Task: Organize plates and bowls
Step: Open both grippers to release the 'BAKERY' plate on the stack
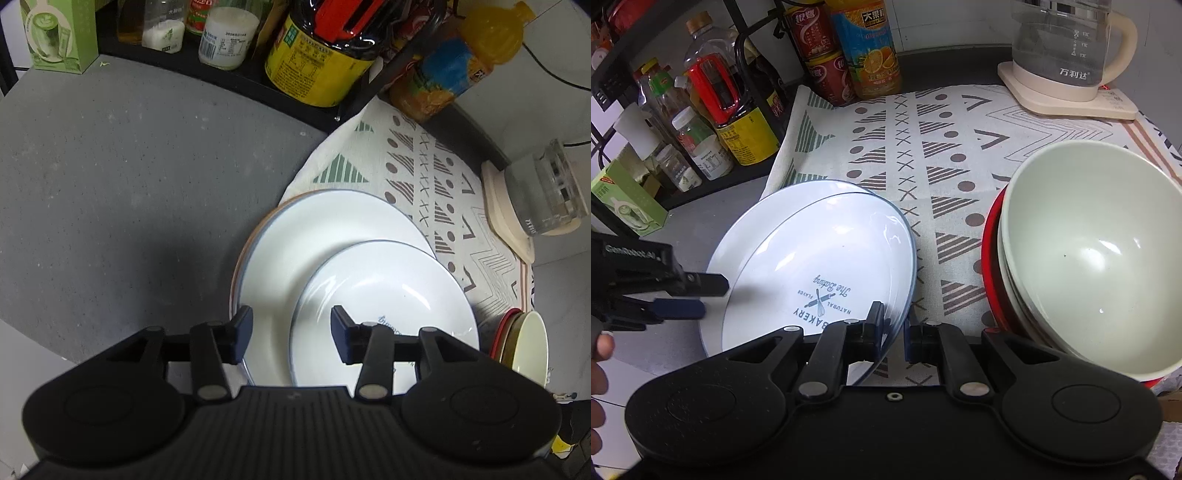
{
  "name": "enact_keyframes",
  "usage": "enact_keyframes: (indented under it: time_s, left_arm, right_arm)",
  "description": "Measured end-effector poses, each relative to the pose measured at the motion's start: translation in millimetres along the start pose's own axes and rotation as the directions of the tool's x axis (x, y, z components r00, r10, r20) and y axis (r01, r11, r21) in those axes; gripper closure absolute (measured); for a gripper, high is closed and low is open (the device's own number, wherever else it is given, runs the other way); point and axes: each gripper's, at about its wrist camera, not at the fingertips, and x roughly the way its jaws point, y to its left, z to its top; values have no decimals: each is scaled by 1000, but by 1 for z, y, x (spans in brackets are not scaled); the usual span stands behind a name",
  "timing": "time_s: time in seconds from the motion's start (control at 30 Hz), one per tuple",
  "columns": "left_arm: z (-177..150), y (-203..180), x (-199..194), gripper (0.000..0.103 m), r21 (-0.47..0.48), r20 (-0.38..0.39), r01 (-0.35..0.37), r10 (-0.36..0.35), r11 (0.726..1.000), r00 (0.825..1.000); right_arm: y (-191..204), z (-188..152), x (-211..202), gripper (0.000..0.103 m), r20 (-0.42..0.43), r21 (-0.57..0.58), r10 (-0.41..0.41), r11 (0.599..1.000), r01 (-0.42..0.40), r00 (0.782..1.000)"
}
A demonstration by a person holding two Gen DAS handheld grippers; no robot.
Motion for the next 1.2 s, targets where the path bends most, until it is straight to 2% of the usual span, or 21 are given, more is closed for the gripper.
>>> enact_keyframes:
  time_s: [0.13,0.2,0.4,0.47,0.83,1.03,1.2]
  left_arm:
    - [1,0,-6,58,-1,38,-23,23,1000,999]
    - [3,0,-8,51,4,60,-68,68,998,996]
    - [2,1,7,49,-6,22,-35,35,999,999]
    - [0,-3,8,46,15,41,-48,47,999,998]
    - [0,3,23,45,1,22,-91,91,996,996]
    - [-1,8,27,46,-18,25,-70,71,997,997]
    - [-1,11,27,47,-31,37,-51,52,998,998]
  right_arm:
    - [4,0,1,91,-3,-4,-18,1000,18,1000]
    - [7,0,1,90,-2,-16,-30,999,30,1000]
    - [12,1,1,89,-3,-53,-60,997,60,998]
    - [13,2,1,88,-9,-63,-73,995,72,997]
    - [30,1,1,88,-31,-173,-137,976,129,990]
    - [29,3,3,87,-44,-158,-131,980,122,990]
    - [20,4,4,72,-47,-124,-124,985,117,991]
